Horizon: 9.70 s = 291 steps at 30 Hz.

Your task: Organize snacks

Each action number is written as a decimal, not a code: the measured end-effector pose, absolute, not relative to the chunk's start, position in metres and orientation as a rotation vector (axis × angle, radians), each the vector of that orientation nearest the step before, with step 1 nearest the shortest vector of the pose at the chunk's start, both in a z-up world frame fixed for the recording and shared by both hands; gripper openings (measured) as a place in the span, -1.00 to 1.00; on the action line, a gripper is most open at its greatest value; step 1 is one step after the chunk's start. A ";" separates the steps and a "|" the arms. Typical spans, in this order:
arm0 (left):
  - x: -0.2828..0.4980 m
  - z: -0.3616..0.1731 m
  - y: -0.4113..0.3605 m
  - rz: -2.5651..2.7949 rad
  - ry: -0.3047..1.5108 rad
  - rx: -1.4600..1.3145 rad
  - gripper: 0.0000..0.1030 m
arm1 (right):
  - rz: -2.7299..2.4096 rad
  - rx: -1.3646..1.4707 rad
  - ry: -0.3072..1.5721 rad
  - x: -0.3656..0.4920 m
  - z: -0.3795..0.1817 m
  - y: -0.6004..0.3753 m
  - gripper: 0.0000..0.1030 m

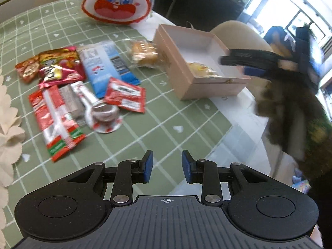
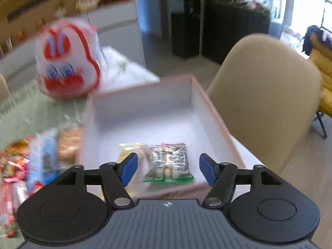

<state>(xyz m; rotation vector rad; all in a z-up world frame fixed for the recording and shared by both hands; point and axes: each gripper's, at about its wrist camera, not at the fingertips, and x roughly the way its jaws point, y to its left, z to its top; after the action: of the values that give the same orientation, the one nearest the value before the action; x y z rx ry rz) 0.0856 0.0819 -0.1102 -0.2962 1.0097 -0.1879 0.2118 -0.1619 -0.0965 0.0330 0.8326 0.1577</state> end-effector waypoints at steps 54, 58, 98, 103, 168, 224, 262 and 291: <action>0.071 0.059 0.025 -0.139 1.163 -0.613 -0.71 | 0.123 0.074 0.925 0.089 -0.107 -0.192 0.45; 0.072 0.059 0.023 -0.139 1.173 -0.627 -0.71 | 0.121 0.080 0.923 0.092 -0.103 -0.192 0.45; 0.115 -0.158 0.208 0.277 0.959 -0.452 -0.57 | 0.708 -0.146 0.904 0.149 -0.143 0.033 0.04; 0.119 -0.160 0.207 0.272 0.982 -0.445 -0.56 | 0.725 -0.227 0.907 0.134 -0.141 0.040 -0.50; 0.053 -0.141 0.071 0.046 0.997 -0.137 -0.33 | 0.464 -0.019 0.885 0.033 -0.161 -0.141 0.23; -0.041 -0.140 0.106 0.080 1.034 -0.348 -0.02 | 0.812 -0.231 0.868 0.087 -0.131 -0.019 -0.13; 0.350 -0.145 -0.012 -0.321 0.923 -0.291 0.03 | 0.119 -0.054 0.740 0.100 -0.025 -0.233 -0.12; 0.167 -0.138 0.079 -0.326 0.929 -0.438 0.01 | 0.430 0.024 1.200 0.281 -0.109 -0.133 -0.33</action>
<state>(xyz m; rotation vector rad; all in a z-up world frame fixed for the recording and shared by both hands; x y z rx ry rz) 0.1666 0.0786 -0.1384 -0.4379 0.9286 -0.3262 0.2807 -0.1327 -0.1091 0.0238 1.1999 0.4298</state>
